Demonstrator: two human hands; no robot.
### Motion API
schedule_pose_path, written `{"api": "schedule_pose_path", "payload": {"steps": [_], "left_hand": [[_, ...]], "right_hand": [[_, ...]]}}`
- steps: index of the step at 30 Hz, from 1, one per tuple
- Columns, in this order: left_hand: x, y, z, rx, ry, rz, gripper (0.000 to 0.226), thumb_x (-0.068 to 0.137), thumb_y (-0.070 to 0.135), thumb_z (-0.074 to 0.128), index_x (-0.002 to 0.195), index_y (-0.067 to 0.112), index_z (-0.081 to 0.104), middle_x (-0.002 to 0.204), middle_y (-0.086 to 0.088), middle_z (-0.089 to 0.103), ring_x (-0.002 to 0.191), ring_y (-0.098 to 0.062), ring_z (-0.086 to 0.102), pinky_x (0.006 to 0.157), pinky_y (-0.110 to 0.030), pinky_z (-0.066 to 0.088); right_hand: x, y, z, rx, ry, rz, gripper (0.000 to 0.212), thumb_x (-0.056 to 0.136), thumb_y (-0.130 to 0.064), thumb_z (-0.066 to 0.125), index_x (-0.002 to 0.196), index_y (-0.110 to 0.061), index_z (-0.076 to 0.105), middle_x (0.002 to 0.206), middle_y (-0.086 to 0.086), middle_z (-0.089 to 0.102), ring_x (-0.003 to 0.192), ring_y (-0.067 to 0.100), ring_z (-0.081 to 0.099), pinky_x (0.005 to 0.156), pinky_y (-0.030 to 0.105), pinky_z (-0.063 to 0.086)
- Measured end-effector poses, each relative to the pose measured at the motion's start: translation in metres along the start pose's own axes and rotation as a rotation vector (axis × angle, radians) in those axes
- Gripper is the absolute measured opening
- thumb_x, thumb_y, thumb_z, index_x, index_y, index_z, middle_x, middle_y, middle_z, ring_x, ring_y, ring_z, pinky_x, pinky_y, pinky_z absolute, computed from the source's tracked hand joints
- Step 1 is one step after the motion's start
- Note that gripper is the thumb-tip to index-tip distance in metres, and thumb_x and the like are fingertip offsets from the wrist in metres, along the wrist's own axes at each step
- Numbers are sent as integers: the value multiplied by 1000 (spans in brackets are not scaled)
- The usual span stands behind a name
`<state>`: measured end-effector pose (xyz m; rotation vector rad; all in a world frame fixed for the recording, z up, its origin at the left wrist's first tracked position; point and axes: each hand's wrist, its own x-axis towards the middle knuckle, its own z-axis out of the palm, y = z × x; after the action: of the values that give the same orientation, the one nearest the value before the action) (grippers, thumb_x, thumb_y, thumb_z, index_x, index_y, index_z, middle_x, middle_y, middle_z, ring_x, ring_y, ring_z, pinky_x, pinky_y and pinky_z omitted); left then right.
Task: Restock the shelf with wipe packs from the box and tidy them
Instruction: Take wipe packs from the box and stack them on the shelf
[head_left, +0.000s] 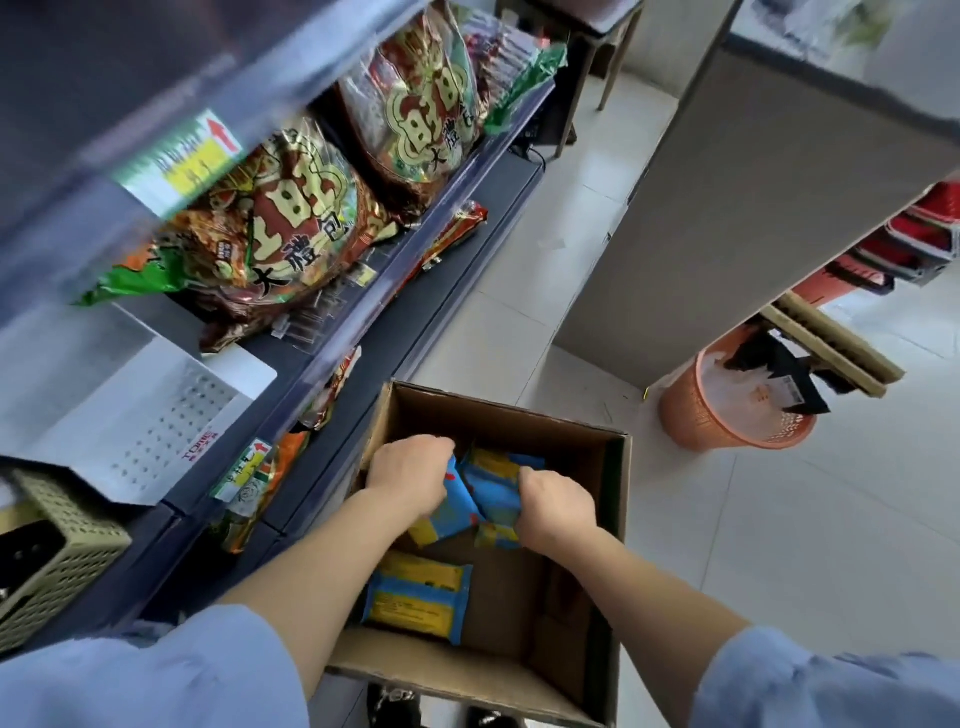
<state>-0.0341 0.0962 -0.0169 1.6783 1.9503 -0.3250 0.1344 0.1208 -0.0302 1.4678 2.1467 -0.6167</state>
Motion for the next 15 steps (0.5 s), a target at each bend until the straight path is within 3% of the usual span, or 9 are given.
{"api": "schedule_pose_path", "payload": {"steps": [6,10,15], "left_hand": [[-45,0,-57,-161,62,-71,23,93,30,57,113,19,53,115,-2,59,105,-25,57,79,-37,48],[-81,-7,-92,-268,130,-146,30,92,31,59,119,21,52,121,-2,57,110,-25,56,86,-38,49],[-136,-21,-131,-430,258,-260,21,84,28,70,97,25,55,107,0,64,96,-22,61,79,-35,53]], "right_hand": [[-30,-17,-63,55,109,-63,29,84,-11,54,112,-15,47,107,6,63,98,31,61,63,34,42],[-52,-29,-104,108,206,-103,18,88,-18,55,104,-16,46,105,7,63,97,30,60,63,32,39],[-84,-53,-151,173,310,-204,24,91,-28,56,114,-22,57,110,3,65,102,26,59,67,29,38]]}}
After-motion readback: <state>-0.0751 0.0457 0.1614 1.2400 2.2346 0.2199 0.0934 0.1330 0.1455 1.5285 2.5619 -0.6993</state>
